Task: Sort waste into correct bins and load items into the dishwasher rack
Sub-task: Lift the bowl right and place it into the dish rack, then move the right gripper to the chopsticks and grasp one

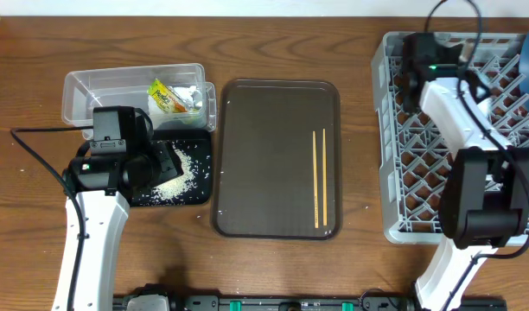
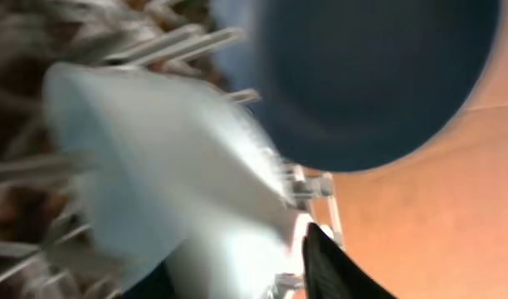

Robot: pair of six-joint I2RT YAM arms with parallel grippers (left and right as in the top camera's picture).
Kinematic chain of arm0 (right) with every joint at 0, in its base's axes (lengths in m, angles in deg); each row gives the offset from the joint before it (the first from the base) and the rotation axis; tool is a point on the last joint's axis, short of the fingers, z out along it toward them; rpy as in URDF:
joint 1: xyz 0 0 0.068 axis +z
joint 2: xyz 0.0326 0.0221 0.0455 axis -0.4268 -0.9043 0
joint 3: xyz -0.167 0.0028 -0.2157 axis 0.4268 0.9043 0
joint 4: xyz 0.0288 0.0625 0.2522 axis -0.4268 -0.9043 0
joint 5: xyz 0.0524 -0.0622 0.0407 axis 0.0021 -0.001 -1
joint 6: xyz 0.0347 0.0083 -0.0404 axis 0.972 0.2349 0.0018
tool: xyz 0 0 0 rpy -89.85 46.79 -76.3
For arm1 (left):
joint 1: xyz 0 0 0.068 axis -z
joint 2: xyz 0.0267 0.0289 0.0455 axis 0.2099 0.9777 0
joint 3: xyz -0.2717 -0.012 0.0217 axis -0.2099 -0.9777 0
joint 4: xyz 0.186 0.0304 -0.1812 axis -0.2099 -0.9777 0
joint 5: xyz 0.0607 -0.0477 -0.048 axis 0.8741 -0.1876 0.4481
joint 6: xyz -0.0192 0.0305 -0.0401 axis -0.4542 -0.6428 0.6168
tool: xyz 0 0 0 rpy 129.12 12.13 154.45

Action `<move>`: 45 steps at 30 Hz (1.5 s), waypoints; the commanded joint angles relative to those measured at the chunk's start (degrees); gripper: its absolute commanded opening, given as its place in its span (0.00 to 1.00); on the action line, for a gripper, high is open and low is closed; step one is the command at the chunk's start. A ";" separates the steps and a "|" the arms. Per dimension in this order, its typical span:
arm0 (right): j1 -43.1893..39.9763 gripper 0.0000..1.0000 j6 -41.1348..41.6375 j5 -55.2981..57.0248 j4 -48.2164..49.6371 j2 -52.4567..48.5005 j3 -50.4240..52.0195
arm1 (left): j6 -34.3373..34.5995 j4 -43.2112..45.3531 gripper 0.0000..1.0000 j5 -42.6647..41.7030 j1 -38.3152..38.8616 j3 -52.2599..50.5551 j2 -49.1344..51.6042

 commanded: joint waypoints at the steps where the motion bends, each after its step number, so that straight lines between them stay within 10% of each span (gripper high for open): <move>1: 1.46 0.45 2.10 -7.87 -0.94 -0.63 0.61 | -0.07 -0.17 0.56 0.33 -0.28 0.26 -0.11; 11: 1.99 0.84 2.27 -14.34 -0.92 5.44 0.26 | -0.09 -0.15 0.56 0.33 -0.28 0.26 -0.11; 17: 3.61 0.89 -3.89 -44.00 -1.81 13.27 0.07 | -0.07 -0.15 0.56 0.35 -0.28 0.24 -0.11; 24: 8.85 0.79 4.83 -77.00 -6.73 14.29 0.44 | -0.07 -0.17 0.56 0.35 -0.28 0.24 -0.11; 45: 27.54 0.44 27.06 -60.76 -5.09 11.47 16.63 | -0.09 -0.17 0.56 0.35 -0.28 0.24 -0.11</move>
